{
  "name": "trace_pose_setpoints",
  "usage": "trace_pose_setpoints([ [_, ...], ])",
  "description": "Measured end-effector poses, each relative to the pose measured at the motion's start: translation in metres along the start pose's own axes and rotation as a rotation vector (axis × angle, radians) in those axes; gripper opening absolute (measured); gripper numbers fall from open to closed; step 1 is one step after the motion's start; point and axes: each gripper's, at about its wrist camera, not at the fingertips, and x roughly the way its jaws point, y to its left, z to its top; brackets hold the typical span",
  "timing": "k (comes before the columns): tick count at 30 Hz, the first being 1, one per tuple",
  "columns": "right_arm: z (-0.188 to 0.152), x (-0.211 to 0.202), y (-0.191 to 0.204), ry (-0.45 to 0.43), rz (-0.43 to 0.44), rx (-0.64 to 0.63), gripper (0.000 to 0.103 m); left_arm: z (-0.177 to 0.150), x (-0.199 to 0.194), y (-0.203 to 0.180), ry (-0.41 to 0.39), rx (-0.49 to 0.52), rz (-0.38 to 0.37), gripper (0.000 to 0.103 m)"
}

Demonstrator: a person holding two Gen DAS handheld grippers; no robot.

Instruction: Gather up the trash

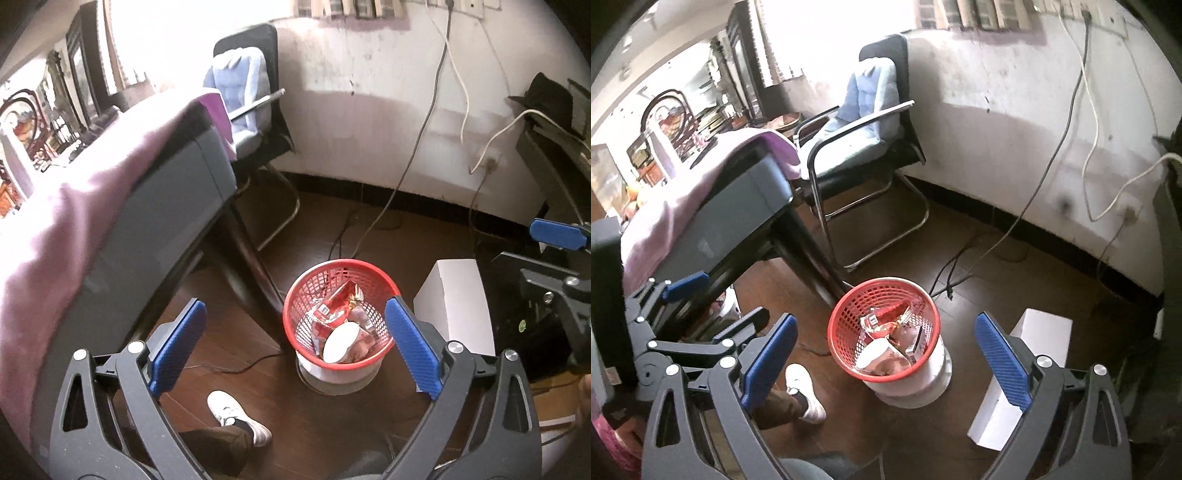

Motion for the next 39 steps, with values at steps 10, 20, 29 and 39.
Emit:
trace_pose_setpoints([
  [10,-0.016,-0.058,0.015,-0.051,-0.034,-0.073,0.097,-0.022,-0.060,0.001,-0.079,-0.019,0.035,0.096],
  [20,-0.030,-0.050,0.011,-0.015,-0.024,-0.044,0.097,-0.032,-0.065,0.002,-0.062,-0.031,0.022,0.096],
  [29,-0.038,-0.016,0.010,0.041,-0.044,-0.032,0.097,-0.033,-0.031,0.008,0.013,-0.069,-0.007,0.096],
  [39,-0.047,0.004,0.013,0.099,-0.019,-0.029,0.097,-0.034,-0.011,0.006,0.059,-0.080,-0.027,0.096],
])
